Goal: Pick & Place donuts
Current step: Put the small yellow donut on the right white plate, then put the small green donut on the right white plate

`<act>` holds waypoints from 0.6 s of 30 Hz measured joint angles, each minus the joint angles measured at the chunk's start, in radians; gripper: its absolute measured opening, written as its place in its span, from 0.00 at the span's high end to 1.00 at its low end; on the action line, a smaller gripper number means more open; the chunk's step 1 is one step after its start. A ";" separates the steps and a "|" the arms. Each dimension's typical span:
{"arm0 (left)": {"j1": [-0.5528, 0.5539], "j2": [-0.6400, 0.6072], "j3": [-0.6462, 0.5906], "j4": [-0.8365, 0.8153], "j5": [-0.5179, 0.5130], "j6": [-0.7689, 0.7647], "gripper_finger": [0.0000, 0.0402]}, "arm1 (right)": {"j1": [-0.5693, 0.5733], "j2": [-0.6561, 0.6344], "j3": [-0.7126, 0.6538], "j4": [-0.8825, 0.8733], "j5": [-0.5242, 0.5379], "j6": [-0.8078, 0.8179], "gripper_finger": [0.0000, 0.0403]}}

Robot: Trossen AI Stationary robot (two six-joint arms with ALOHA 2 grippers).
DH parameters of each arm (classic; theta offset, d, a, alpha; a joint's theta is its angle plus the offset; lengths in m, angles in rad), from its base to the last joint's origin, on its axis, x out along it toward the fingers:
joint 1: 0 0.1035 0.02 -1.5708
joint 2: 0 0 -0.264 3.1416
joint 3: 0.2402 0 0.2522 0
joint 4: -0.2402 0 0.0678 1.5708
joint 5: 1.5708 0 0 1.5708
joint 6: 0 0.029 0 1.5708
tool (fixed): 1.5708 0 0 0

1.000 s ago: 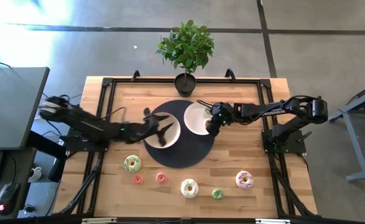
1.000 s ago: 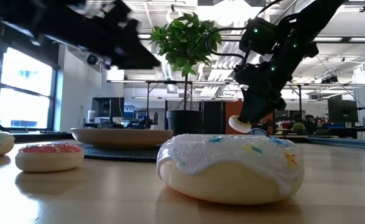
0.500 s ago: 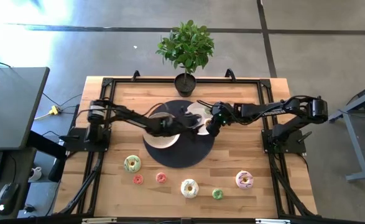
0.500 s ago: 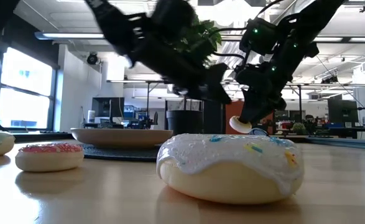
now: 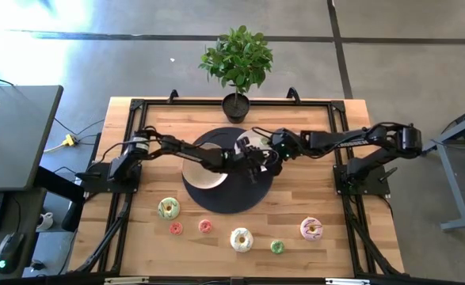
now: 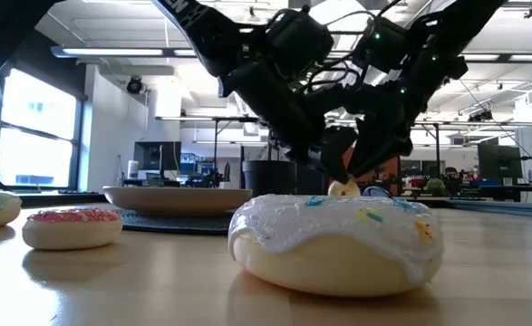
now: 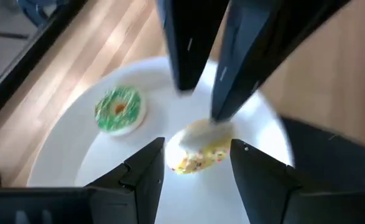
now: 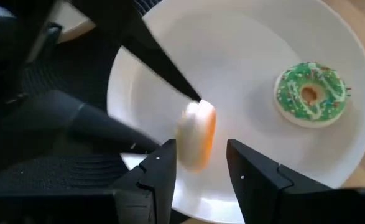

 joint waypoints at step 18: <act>-0.017 -0.176 -0.002 -0.129 -0.072 0.016 0.55 | 0.016 -0.176 0.000 -0.259 0.147 0.048 0.66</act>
